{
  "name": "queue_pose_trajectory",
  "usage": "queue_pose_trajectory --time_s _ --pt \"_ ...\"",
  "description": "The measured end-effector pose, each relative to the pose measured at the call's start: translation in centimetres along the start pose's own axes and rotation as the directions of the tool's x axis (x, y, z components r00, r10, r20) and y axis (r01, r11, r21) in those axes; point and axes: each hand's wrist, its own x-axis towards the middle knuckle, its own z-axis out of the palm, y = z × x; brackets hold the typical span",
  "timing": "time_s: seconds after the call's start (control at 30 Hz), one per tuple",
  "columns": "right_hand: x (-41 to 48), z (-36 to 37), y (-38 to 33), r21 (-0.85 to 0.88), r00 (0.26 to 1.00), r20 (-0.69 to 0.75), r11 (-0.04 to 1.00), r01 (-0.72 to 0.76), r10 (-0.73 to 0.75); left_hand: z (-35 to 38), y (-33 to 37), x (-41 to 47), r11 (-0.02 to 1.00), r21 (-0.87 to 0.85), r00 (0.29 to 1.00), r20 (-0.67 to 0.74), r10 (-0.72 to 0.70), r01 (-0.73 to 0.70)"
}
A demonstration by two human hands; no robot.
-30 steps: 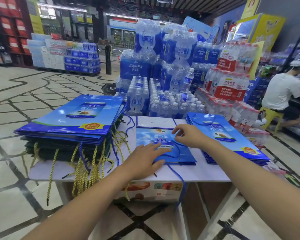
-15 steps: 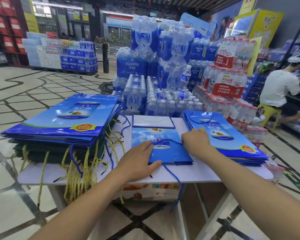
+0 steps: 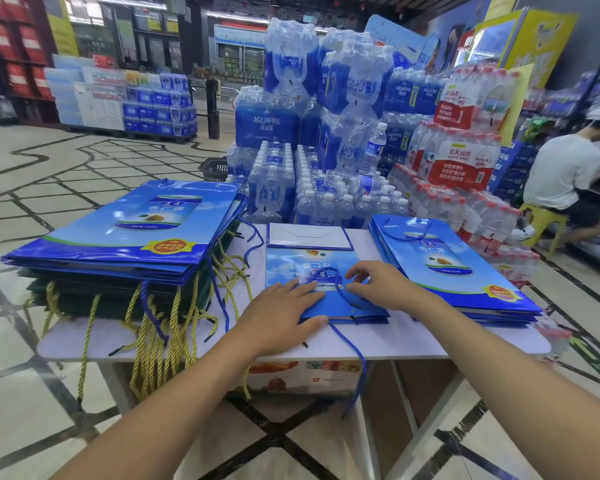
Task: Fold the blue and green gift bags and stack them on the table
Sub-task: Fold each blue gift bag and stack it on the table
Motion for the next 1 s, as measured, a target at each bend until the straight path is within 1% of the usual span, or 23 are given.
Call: queue_pose_trajectory --time_s 0.07,0.17,0.23,0.27,0.33,0.37,0.4,0.47,0.53,0.63,0.7,0.8,1.0 --pt "-0.2 0.4 -0.1 -0.041 0.999 -0.043 0.999 -0.013 0.011 0.0 -0.1 -0.1 1.000 -0.010 1.000 0.007 0.000 0.000" --pt "-0.4 1.0 -0.8 -0.118 1.000 0.008 0.993 -0.001 0.002 -0.1 0.0 -0.1 1.000 -0.010 1.000 0.014 -0.002 0.002" --pt "-0.4 1.1 -0.8 -0.116 0.999 0.020 0.992 0.040 -0.038 -0.1 0.0 -0.2 1.000 -0.017 1.000 0.017 0.001 0.000" --pt "-0.5 1.2 -0.7 -0.055 0.998 -0.013 0.997 0.055 -0.056 -0.1 0.0 -0.2 1.000 -0.022 1.000 0.019 0.002 -0.002" --pt "-0.9 1.6 -0.4 0.210 0.991 -0.130 0.975 0.069 -0.042 0.0 0.1 -0.2 1.000 -0.028 1.000 0.021 0.002 -0.002" --pt "-1.2 1.8 -0.2 0.343 0.982 -0.190 0.936 0.082 -0.016 0.0 0.1 -0.2 1.000 -0.031 1.000 0.021 0.001 -0.001" --pt "-1.5 2.1 0.0 0.440 0.971 -0.241 0.892 0.099 0.011 -0.1 0.1 -0.1 0.999 -0.035 1.000 0.023 0.000 0.001" --pt "-2.1 2.8 0.7 0.543 0.949 -0.309 0.830 0.127 0.057 -0.2 0.1 -0.1 0.999 -0.044 1.000 0.024 -0.003 0.004" --pt "-2.6 3.7 1.2 0.577 0.936 -0.345 0.802 0.154 0.069 -0.2 0.1 -0.1 0.999 -0.047 1.000 0.025 -0.006 0.007" --pt "-3.1 4.4 1.7 0.542 0.908 -0.414 0.819 0.189 0.064 -0.3 0.1 -0.1 0.998 -0.054 1.000 0.026 -0.009 0.011" --pt "-3.4 4.3 1.7 0.549 0.893 -0.444 0.810 0.205 0.075 -0.4 0.2 -0.1 0.998 -0.061 1.000 0.025 -0.012 0.014" --pt "-3.8 4.0 1.5 0.626 0.914 -0.395 0.756 0.193 0.094 -0.3 0.1 -0.1 0.998 -0.057 1.000 0.022 -0.014 0.015" --pt "-4.2 4.2 1.4 0.645 0.942 -0.332 0.739 0.193 0.044 -0.4 0.3 -0.1 1.000 -0.027 1.000 0.024 -0.013 0.014"
